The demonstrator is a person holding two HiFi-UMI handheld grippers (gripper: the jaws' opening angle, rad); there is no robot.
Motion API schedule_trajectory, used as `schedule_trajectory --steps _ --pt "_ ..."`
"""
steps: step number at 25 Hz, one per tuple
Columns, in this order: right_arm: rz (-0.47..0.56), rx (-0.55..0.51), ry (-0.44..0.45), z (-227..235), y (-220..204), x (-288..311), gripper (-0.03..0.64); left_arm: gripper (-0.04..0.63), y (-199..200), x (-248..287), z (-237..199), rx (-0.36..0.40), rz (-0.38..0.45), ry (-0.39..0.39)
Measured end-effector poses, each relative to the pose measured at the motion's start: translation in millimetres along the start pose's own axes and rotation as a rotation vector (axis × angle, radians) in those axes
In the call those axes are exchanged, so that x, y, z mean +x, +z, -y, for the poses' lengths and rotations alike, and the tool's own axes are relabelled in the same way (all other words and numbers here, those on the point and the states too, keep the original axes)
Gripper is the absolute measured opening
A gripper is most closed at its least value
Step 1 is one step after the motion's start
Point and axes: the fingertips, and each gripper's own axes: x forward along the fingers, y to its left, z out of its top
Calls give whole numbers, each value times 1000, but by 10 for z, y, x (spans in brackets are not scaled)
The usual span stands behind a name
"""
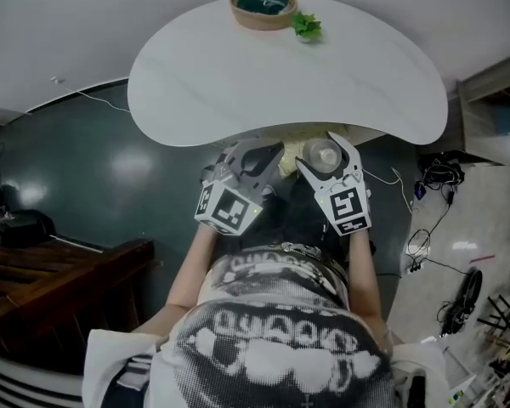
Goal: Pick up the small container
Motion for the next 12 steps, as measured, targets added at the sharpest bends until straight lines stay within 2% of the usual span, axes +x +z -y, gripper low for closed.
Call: schedule_trajectory --steps 12 --pt "3 -1 -12 5 16 -30 342 6 62 68 54 13 18 -34"
